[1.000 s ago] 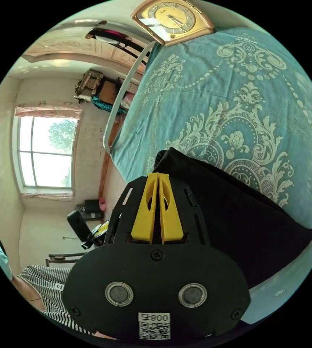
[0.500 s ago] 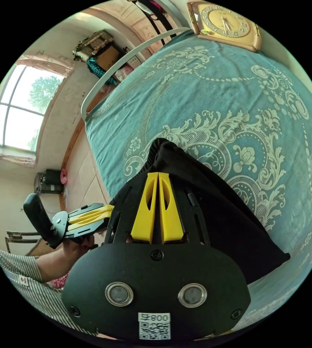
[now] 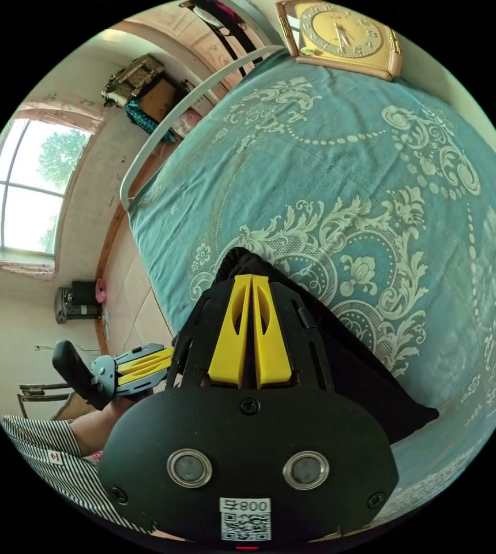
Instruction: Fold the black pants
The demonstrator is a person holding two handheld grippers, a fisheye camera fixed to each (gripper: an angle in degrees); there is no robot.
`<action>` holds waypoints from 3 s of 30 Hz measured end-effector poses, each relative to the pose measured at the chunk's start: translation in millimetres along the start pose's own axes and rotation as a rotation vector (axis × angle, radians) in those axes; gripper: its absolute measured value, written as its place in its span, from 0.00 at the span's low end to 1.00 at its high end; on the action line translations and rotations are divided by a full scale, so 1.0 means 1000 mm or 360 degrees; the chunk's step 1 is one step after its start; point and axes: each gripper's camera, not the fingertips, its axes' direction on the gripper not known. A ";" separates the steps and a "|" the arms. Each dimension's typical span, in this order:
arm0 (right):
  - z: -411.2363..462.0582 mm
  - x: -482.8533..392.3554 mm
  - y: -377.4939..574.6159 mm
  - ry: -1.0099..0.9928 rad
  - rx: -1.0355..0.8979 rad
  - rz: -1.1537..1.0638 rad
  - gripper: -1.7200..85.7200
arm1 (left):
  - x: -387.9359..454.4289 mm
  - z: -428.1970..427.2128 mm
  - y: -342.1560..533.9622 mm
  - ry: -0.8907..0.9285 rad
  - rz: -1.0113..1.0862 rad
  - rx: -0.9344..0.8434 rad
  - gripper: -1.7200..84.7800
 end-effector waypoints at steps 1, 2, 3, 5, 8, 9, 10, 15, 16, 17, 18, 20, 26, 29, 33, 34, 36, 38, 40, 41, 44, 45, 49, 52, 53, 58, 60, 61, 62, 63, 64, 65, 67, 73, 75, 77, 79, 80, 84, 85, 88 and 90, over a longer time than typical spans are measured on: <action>-0.022 0.007 0.008 -0.0037 0.0057 0.0009 0.02 | 0.011 -0.003 0.000 0.0067 0.0057 0.0010 0.02; -0.045 0.016 0.019 -0.0085 0.0097 -0.0001 0.02 | 0.024 -0.003 -0.001 0.0153 0.0124 -0.0009 0.02; -0.056 0.020 0.026 -0.0095 0.0114 -0.0010 0.02 | 0.032 -0.002 -0.002 0.0196 0.0164 -0.0031 0.02; -0.098 0.044 0.064 -0.0004 0.0147 0.0011 0.02 | 0.068 0.012 -0.004 0.0319 0.0369 -0.0165 0.02; -0.130 0.093 0.120 0.0150 0.0145 0.0219 0.02 | 0.114 0.035 -0.008 0.0264 0.0599 -0.0337 0.02; -0.135 0.105 0.129 0.0148 0.0144 0.0287 0.02 | 0.121 0.039 -0.009 0.0256 0.0633 -0.0370 0.02; -0.144 0.127 0.146 0.0099 0.0163 0.0404 0.02 | 0.134 0.048 -0.011 0.0255 0.0694 -0.0429 0.02; -0.159 0.170 0.161 0.0099 0.0140 0.0624 0.02 | 0.158 0.078 -0.014 0.0108 0.0793 -0.0680 0.02; -0.158 0.176 0.157 0.0103 0.0105 0.0643 0.02 | 0.159 0.079 -0.016 0.0109 0.0792 -0.0702 0.02; -0.159 0.180 0.154 0.0103 0.0078 0.0657 0.02 | 0.158 0.081 -0.019 0.0132 0.0759 -0.0737 0.02; -0.160 0.182 0.152 0.0096 0.0072 0.0658 0.02 | 0.157 0.082 -0.021 0.0149 0.0735 -0.0751 0.02; -0.172 0.192 0.149 0.0026 0.0084 0.0687 0.02 | 0.150 0.084 -0.025 0.0209 0.0643 -0.0779 0.02; -0.207 0.198 0.152 -0.0068 0.0083 0.0645 0.02 | 0.143 0.075 -0.030 0.0304 0.0453 -0.0753 0.02; -0.229 0.190 0.165 -0.0120 0.0141 0.0583 0.02 | 0.139 0.075 -0.028 0.0431 0.0266 -0.0744 0.02; -0.255 0.187 0.192 -0.0219 0.0244 0.0563 0.02 | 0.134 0.089 -0.024 0.0555 0.0053 -0.0749 0.02; -0.263 0.188 0.198 -0.0253 0.0275 0.0570 0.02 | 0.133 0.093 -0.024 0.0589 0.0017 -0.0736 0.02; -0.273 0.193 0.201 -0.0257 0.0303 0.0596 0.02 | 0.133 0.100 -0.024 0.0569 -0.0009 -0.0752 0.02; -0.286 0.199 0.196 -0.0233 0.0341 0.0630 0.02 | 0.132 0.109 -0.023 0.0513 -0.0010 -0.0787 0.02; -0.290 0.203 0.185 -0.0210 0.0342 0.0643 0.02 | 0.128 0.110 -0.022 0.0539 -0.0034 -0.0780 0.02; -0.289 0.206 0.177 -0.0174 0.0310 0.0662 0.02 | 0.127 0.109 -0.021 0.0538 -0.0035 -0.0786 0.02; -0.274 0.215 0.161 -0.0123 0.0182 0.0716 0.02 | 0.127 0.104 -0.019 0.0503 -0.0010 -0.0789 0.02; -0.273 0.216 0.160 -0.0140 0.0187 0.0712 0.02 | 0.127 0.102 -0.019 0.0503 -0.0009 -0.0785 0.02; -0.282 0.212 0.167 -0.0170 0.0222 0.0707 0.02 | 0.109 0.058 -0.024 0.0428 -0.0014 -0.0475 0.02; -0.294 0.195 0.183 -0.0283 0.0286 0.0616 0.02 | 0.073 0.020 -0.032 0.0165 -0.0130 -0.0178 0.02; -0.296 0.182 0.191 -0.0348 0.0297 0.0554 0.02 | 0.057 0.011 -0.035 0.0081 -0.0190 -0.0102 0.02; -0.255 0.104 0.224 -0.0524 0.0064 0.0269 0.02 | 0.006 0.020 -0.032 -0.0174 -0.0317 -0.0205 0.02; -0.230 0.077 0.237 -0.0583 -0.0048 0.0196 0.02 | -0.005 0.026 -0.025 -0.0107 -0.0296 -0.0229 0.02; -0.214 0.063 0.245 -0.0587 -0.0114 0.0171 0.02 | -0.010 0.024 -0.020 -0.0070 -0.0313 -0.0204 0.02; -0.199 0.053 0.252 -0.0573 -0.0168 0.0162 0.02 | -0.012 0.022 -0.018 -0.0075 -0.0321 -0.0216 0.02; -0.192 0.049 0.255 -0.0558 -0.0180 0.0161 0.02 | -0.012 0.020 -0.016 -0.0089 -0.0315 -0.0219 0.02; -0.184 0.047 0.261 -0.0554 -0.0167 0.0179 0.02 | -0.012 0.017 -0.014 -0.0121 -0.0300 -0.0223 0.02; -0.180 0.048 0.263 -0.0581 -0.0149 0.0210 0.02 | -0.013 0.013 -0.011 -0.0134 -0.0297 -0.0202 0.02; -0.176 0.051 0.262 -0.0613 -0.0155 0.0235 0.02 | -0.016 0.003 -0.007 -0.0130 -0.0328 -0.0125 0.02; -0.183 0.029 0.250 -0.0477 -0.0156 0.0080 0.02 | -0.042 -0.011 0.004 0.0049 -0.0509 0.0060 0.02; -0.176 0.025 0.245 -0.0475 -0.0166 0.0065 0.02 | -0.052 -0.003 0.006 0.0067 -0.0550 -0.0017 0.02; -0.155 0.020 0.241 -0.0443 -0.0229 0.0062 0.02 | -0.062 0.002 0.015 -0.0013 -0.0533 -0.0099 0.02; -0.138 0.015 0.242 -0.0416 -0.0267 0.0054 0.02 | -0.070 0.000 0.024 0.0004 -0.0541 -0.0107 0.02; -0.131 0.013 0.241 -0.0421 -0.0277 0.0060 0.02 | -0.075 -0.003 0.029 0.0007 -0.0561 -0.0099 0.02; -0.124 0.000 0.230 -0.0425 -0.0261 -0.0019 0.02 | -0.086 -0.017 0.037 0.0036 -0.0571 -0.0002 0.02; -0.123 -0.005 0.221 -0.0433 -0.0238 -0.0049 0.02 | -0.089 -0.021 0.037 0.0074 -0.0574 0.0054 0.02; -0.118 -0.018 0.192 -0.0451 -0.0170 -0.0110 0.02 | -0.096 -0.022 0.030 0.0106 -0.0552 0.0088 0.03; -0.111 -0.026 0.172 -0.0452 -0.0139 -0.0136 0.02 | -0.102 -0.018 0.028 0.0007 -0.0616 0.0018 0.04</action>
